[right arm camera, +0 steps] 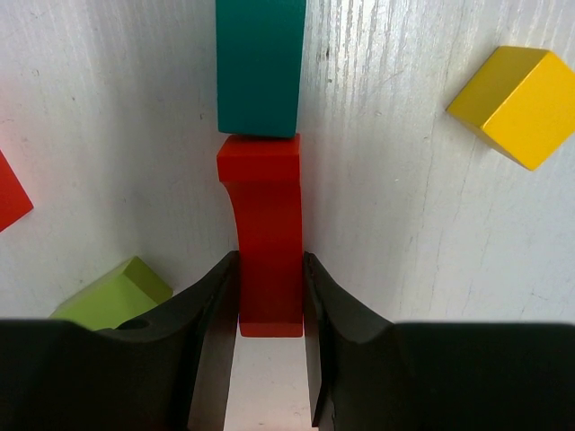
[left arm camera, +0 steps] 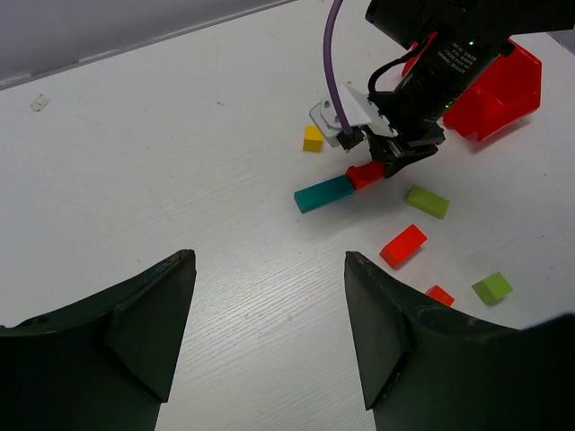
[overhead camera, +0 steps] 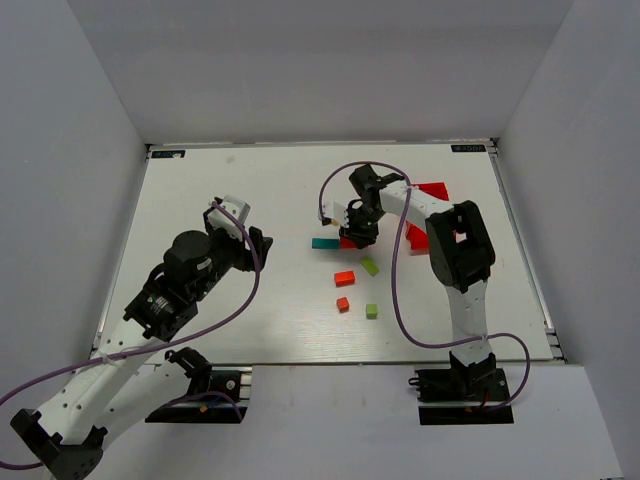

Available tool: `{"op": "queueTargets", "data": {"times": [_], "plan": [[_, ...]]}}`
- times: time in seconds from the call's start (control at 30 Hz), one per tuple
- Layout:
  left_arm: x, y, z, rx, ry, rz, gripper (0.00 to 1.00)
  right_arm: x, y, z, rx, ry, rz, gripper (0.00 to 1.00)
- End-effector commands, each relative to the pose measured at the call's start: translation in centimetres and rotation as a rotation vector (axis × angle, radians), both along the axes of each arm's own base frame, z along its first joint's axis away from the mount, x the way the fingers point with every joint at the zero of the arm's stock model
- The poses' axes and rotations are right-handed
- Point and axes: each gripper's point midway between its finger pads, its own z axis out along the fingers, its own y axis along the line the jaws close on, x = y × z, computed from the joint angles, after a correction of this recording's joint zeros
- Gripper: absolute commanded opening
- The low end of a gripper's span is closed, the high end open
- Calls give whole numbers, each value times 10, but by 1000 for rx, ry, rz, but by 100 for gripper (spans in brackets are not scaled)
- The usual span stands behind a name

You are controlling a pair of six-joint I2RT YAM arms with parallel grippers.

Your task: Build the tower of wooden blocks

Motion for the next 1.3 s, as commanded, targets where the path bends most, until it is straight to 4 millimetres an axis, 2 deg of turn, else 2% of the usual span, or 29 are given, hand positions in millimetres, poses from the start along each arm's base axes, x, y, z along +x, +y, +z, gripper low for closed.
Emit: {"op": "queueTargets", "data": {"times": [0.0,0.93,1.27], "plan": [[0,1,0,3,-3,3,77,-14,-3,-17,-48,61,24,19],[0,1,0,3,-3,3,77,-11,3,-17,-38,40,8,21],[0,1,0,3,-3,3,77,-10,3,-17,-38,34,1,25]]}}
